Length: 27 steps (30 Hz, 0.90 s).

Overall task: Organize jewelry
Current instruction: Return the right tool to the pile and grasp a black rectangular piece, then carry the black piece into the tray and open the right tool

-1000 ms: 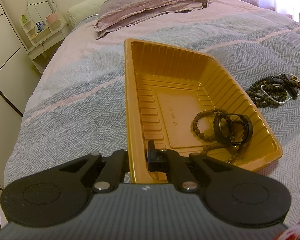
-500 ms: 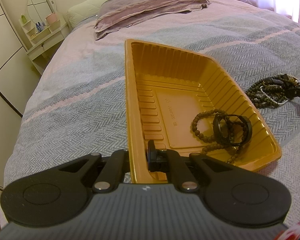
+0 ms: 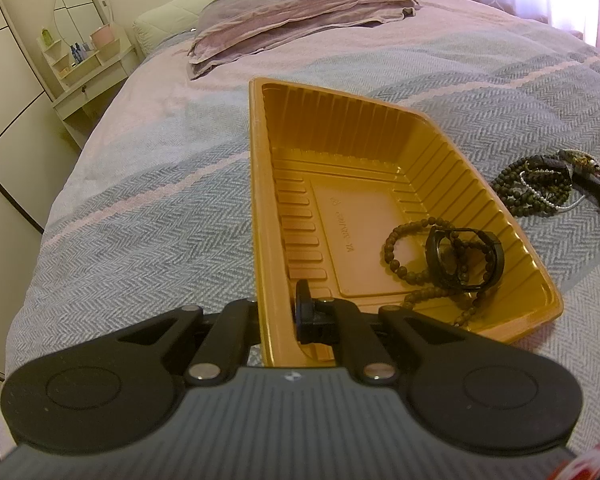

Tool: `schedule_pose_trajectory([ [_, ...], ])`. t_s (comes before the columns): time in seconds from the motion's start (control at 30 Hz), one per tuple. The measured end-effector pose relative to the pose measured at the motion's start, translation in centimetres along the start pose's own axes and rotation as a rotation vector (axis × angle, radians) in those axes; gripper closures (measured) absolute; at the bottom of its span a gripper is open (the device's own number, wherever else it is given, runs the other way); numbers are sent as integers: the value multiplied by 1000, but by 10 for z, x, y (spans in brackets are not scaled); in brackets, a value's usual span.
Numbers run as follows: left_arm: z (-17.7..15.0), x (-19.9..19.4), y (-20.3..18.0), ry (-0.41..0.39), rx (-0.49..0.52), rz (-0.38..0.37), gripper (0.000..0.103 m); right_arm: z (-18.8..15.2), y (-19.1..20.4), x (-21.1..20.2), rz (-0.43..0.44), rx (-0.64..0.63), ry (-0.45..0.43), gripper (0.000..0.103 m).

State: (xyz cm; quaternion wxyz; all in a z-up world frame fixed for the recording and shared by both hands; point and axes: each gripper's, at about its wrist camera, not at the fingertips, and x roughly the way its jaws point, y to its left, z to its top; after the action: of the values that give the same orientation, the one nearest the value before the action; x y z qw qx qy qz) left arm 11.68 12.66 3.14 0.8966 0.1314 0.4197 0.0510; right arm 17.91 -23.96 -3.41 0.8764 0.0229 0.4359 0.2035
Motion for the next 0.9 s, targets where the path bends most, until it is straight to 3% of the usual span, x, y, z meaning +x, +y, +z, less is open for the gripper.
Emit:
schedule_pose_trajectory([
  [0.17, 0, 0, -1, -1, 1, 3, 99, -17, 1, -3, -26, -60, 27, 82],
  [0.6, 0, -1, -2, -6, 3, 4, 99, -10, -5, 13, 13, 26, -30, 77],
  [0.7, 0, -1, -2, -6, 2, 5, 99, -11, -2, 9, 3, 20, -40, 84],
  [0.9, 0, -1, -2, -5, 2, 4, 99, -12, 0, -10, 27, 43, -78, 84],
])
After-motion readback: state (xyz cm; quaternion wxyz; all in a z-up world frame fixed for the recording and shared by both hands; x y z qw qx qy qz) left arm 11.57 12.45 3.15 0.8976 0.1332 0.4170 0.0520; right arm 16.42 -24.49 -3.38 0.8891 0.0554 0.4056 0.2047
